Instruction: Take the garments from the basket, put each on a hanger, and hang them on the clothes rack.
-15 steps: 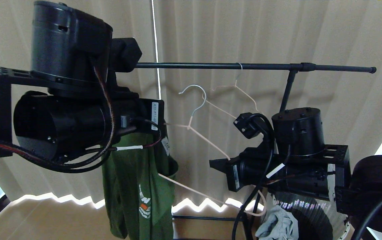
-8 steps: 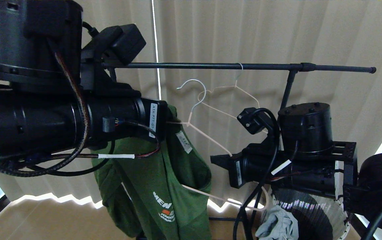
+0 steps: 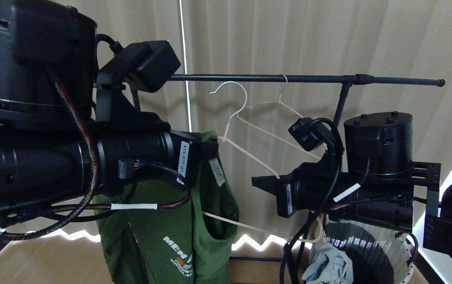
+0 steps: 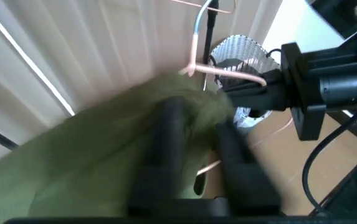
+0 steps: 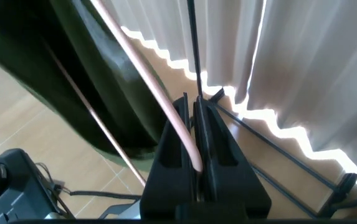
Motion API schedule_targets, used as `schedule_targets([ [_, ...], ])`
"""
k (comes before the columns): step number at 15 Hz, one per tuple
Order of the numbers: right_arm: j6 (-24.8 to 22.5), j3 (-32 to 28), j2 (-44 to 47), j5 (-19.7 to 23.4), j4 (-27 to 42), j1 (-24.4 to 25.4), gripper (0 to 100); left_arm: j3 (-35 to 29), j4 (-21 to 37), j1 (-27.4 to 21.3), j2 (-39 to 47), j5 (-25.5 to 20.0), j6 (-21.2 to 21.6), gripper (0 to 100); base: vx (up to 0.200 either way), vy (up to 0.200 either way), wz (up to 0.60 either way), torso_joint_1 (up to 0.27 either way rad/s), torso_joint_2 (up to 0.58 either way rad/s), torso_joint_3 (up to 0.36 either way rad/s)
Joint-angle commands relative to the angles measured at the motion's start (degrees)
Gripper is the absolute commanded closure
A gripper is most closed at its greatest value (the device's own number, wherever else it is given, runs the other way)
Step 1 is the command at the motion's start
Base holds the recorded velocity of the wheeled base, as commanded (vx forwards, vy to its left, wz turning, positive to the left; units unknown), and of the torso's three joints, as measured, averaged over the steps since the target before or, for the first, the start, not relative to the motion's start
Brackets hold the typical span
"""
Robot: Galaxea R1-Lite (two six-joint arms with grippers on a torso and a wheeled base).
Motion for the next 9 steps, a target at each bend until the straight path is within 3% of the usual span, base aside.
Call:
schedule_targets([
  [1,-0.12,0.02,-0.92,0.04,-0.01,-0.07,100,0.02,0.0,-0.04,-0.32,0.12,0.16,0,0.0,0.0,0.0,0.0,0.0,0.0],
  [4,-1.88,0.46,-2.33,0.04,-0.01,-1.12,100,2.3,-0.18,0.31,-2.43,0.12,1.92,0,0.0,0.0,0.0,0.0,0.0,0.0],
  [7,-2.58,0.55,-3.74,0.04,0.08,-2.88,100,6.17,-0.79,0.49,-6.74,0.03,5.79,0,0.0,0.0,0.0,0.0,0.0,0.0],
  [9,-5.75,2.04,-5.14,0.04,0.08,-4.9,100,6.34,-1.5,2.86,-9.46,0.03,10.0,0,0.0,0.0,0.0,0.0,0.0,0.0],
])
